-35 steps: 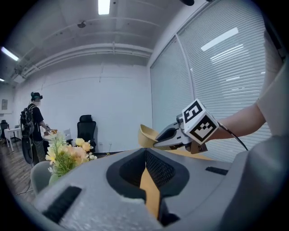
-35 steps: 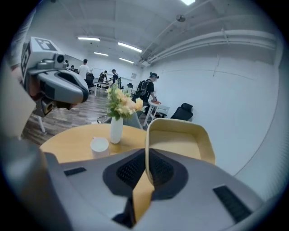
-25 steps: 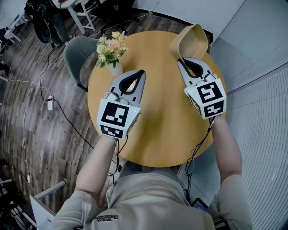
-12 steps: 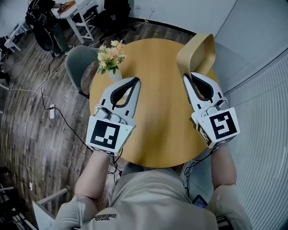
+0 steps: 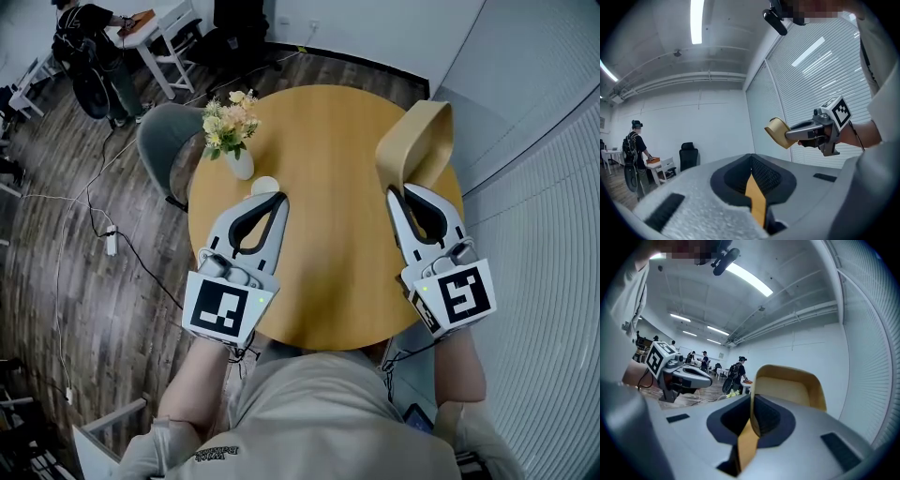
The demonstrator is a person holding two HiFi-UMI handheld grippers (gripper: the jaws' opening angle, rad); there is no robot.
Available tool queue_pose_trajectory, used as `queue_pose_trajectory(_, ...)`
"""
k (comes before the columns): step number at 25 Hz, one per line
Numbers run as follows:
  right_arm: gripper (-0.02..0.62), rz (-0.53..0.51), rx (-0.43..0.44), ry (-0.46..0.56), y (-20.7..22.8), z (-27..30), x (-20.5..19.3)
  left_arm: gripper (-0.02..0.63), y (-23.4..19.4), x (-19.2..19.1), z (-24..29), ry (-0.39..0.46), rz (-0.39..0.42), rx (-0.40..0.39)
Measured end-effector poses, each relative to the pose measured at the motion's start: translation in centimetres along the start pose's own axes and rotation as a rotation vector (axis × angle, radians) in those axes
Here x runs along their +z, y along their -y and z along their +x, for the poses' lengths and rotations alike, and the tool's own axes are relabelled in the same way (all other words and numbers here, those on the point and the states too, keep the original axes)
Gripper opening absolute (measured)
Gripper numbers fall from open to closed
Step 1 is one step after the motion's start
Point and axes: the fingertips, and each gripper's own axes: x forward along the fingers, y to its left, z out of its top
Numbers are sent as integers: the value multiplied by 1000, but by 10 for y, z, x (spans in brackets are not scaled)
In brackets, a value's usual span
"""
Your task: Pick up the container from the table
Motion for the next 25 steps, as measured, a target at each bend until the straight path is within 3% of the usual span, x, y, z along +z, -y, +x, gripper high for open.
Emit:
queue_pose_trajectory(13, 37, 41, -38, -59, 10, -17, -26, 21, 2, -10, 0, -30, 3, -9)
queue_pose_trajectory(18, 37, 47, -24, -54, 8, -19, -21, 21, 3, -8, 1, -24, 51, -23)
queue_pose_trajectory(25, 37, 40, -24, -44, 14, -28, -14, 21, 8, 0, 0, -27, 23, -17)
